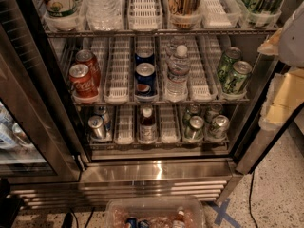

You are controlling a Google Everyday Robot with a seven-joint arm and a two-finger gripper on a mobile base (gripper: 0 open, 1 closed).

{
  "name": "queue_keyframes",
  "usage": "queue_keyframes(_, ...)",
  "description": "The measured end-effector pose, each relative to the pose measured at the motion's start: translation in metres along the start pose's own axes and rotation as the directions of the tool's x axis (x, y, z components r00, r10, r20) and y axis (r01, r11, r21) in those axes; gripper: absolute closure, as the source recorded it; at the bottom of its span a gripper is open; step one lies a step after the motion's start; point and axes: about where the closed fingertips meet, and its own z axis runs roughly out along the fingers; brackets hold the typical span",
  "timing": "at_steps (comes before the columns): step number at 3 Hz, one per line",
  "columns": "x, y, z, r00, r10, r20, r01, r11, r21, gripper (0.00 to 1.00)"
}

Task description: Pick blue plastic bottle from bottom shelf of fridge

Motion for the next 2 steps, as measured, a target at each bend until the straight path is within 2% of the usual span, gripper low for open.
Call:
queue_keyframes(1, 0.0000, 0.0000, 0.0000, 1.000, 0.000, 0.000, 0.000, 1.0000, 0.000, 0.00)
queue_keyframes(2, -0.0019, 0.0017, 0.0098, 1.000, -0.006, -0.013, 0.006, 0.9998, 0.021, 0.00)
